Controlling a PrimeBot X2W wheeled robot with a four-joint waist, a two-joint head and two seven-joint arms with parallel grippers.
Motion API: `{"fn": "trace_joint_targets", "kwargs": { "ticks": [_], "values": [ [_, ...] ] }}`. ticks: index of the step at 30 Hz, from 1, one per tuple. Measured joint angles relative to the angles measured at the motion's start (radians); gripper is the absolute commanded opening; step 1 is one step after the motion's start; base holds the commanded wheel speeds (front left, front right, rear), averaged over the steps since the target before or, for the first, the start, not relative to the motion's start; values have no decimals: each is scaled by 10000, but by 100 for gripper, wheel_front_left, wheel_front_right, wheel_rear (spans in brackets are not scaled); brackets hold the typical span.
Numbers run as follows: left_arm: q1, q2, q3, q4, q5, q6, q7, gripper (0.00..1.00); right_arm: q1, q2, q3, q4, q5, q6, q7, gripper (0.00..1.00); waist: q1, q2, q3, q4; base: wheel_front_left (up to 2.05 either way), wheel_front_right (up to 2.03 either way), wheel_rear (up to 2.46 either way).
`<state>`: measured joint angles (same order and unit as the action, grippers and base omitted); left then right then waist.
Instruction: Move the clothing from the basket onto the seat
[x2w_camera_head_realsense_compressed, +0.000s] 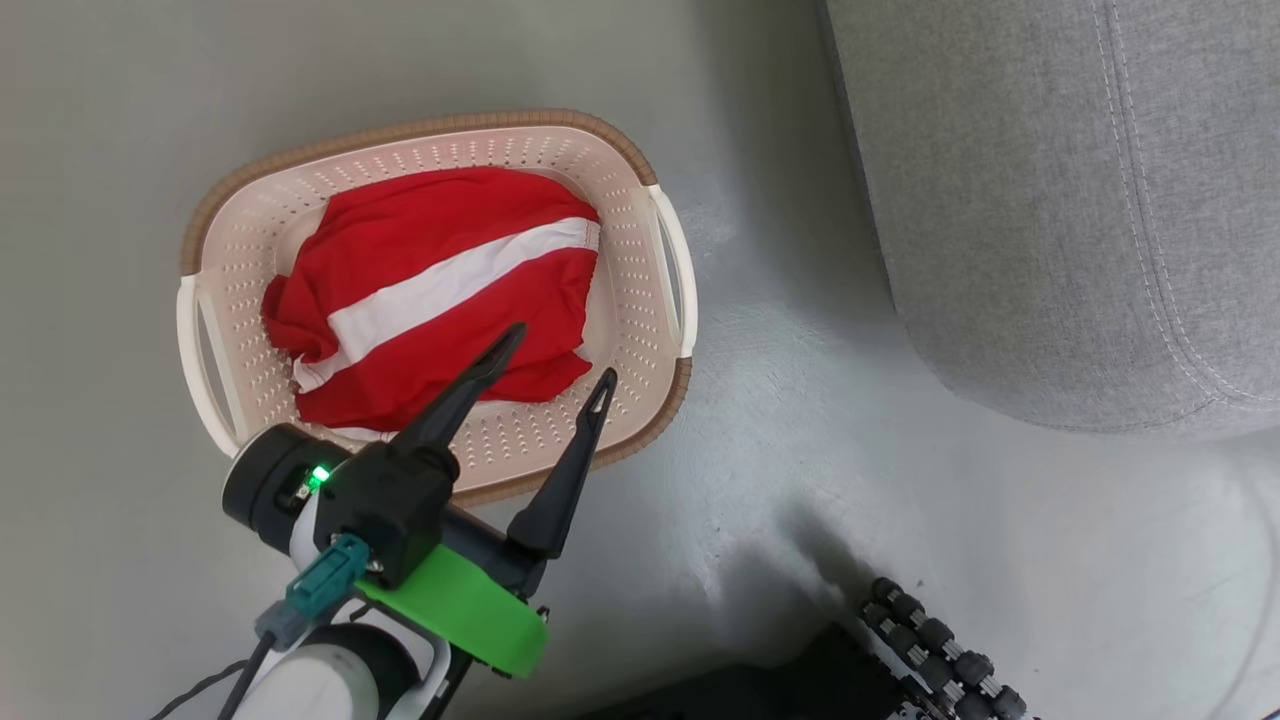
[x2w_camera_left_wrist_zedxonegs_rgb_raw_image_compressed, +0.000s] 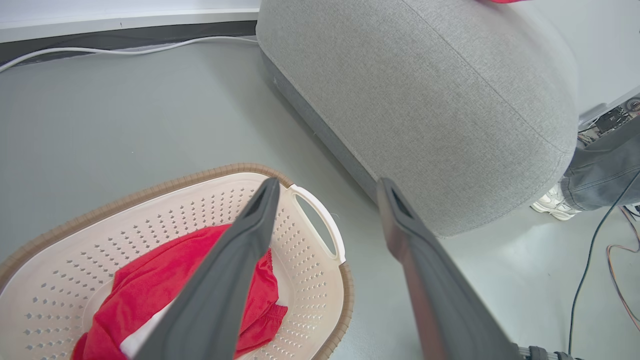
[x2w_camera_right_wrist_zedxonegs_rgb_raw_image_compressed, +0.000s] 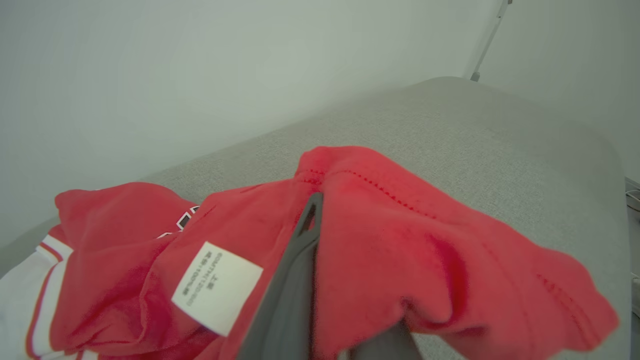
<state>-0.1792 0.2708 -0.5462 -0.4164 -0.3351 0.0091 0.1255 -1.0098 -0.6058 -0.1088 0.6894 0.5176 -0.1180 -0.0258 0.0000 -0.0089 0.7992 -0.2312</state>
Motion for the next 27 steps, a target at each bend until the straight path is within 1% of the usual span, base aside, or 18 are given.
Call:
{"fn": "trace_joint_targets", "kwargs": {
  "ticks": [2, 5, 8, 10, 12, 15, 17, 19, 21, 25, 27],
  "values": [
    [-20, -82, 4, 115, -69, 0, -96, 100, 117, 17, -38, 169, 40, -59, -52, 100, 0, 0, -60, 16, 0, 0, 0],
    [-55, -123, 40, 249, -136, -2, -247, 100, 152, 115, -44, 245, 40, -58, -221, 100, 0, 0, -193, 36, 0, 0, 0],
    [-65, -318, 98, 410, -253, -2, -403, 100, 208, 79, 100, 226, 19, -50, -280, 100, 0, 0, -359, 37, 0, 0, 0],
    [-114, -403, 113, 546, -318, -17, -546, 100, 483, 136, 297, 205, 12, 167, -297, 100, 0, 0, -493, 26, 0, 0, 0],
    [-248, -472, 136, 702, -380, -98, -686, 100, 943, 330, 493, 203, 10, 353, -412, 100, 0, 0, -647, 9, 0, 0, 0],
    [-387, -587, 182, 978, -451, -173, -880, 100, 1955, 792, 905, 253, -58, 675, -499, 100, 0, 0, -920, -27, 0, 0, 0],
    [-394, -642, 219, 1183, -660, -190, -1011, 100, 2705, 1195, 1083, 305, -132, 823, -677, 100, 0, 0, -1128, -56, 0, 0, 0],
    [-393, -671, 293, 1356, -800, -190, -1127, 100, 3364, 1526, 1208, 307, -171, 905, -913, 100, 0, 0, -1359, -88, 0, 0, 0],
    [-392, -708, 397, 1513, -895, -190, -1281, 100, 3808, 1726, 1287, 184, -211, 915, -1223, 100, 0, 0, -1605, -124, 0, 0, 0],
    [-356, -802, 623, 1864, -1062, -190, -1559, 100, 4121, 1908, 1446, -573, -472, 917, -2084, 100, 0, 0, -2119, -194, 0, 0, 0],
    [-282, -897, 767, 2067, -1292, -180, -1728, 100, 4221, 1906, 1526, -1070, -673, 915, -2268, 100, 0, 0, -2394, -218, 0, 0, 0]
  ]
}}
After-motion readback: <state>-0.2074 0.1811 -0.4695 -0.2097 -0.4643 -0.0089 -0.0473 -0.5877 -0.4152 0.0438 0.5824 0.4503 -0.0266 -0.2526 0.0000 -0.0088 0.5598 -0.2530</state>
